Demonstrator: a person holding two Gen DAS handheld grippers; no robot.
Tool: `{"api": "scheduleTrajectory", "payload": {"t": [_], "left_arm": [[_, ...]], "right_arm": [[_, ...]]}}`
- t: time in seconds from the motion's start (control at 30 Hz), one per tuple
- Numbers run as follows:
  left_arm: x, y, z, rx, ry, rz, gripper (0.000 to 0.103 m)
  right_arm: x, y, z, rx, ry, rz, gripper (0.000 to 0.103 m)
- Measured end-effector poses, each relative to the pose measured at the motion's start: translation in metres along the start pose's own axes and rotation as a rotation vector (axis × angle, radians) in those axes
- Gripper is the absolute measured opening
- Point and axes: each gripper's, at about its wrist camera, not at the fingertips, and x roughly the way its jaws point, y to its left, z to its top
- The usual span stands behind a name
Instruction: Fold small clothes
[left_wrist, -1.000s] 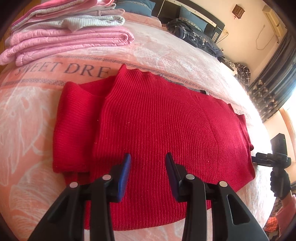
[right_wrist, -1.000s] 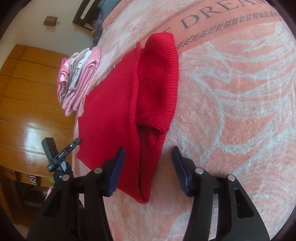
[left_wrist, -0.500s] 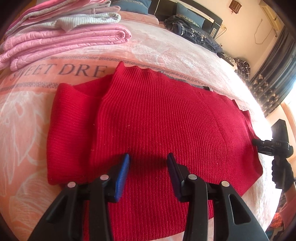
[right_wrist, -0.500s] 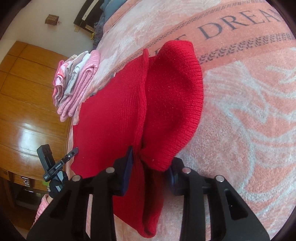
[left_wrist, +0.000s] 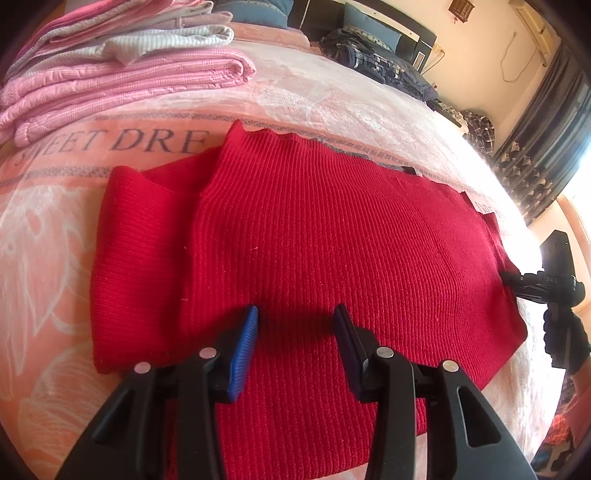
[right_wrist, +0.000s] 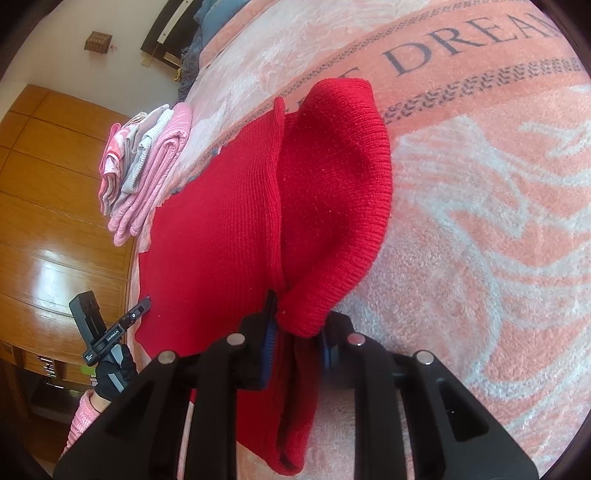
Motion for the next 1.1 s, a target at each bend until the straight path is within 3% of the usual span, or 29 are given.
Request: {"api": "scheduleTrajectory", "payload": {"t": [0.33, 0.57, 0.87, 1.0, 1.1], "left_arm": [[-0.013, -0.001, 0.001, 0.007, -0.016, -0.03, 0.045], [-0.04, 0.008, 0.004, -0.006, -0.061, -0.127, 0.045], [-0.055, 0.052, 0.006, -0.113, -0.098, -0.148, 0.045], [-0.057, 0.069, 0.006, -0.146, -0.106, -0.148, 0.045], [-0.058, 0.078, 0.005, -0.163, -0.107, -0.152, 0.045]], "right_arm": [[-0.007, 0.033, 0.005, 0.026, -0.009, -0.061, 0.015], [0.0, 0.137, 0.024, -0.126, 0.037, -0.159, 0.013], [0.092, 0.27, 0.023, -0.341, 0.167, -0.273, 0.013], [0.145, 0.279, 0.008, -0.363, 0.244, -0.338, 0.014], [0.162, 0.275, -0.002, -0.345, 0.281, -0.305, 0.028]]}}
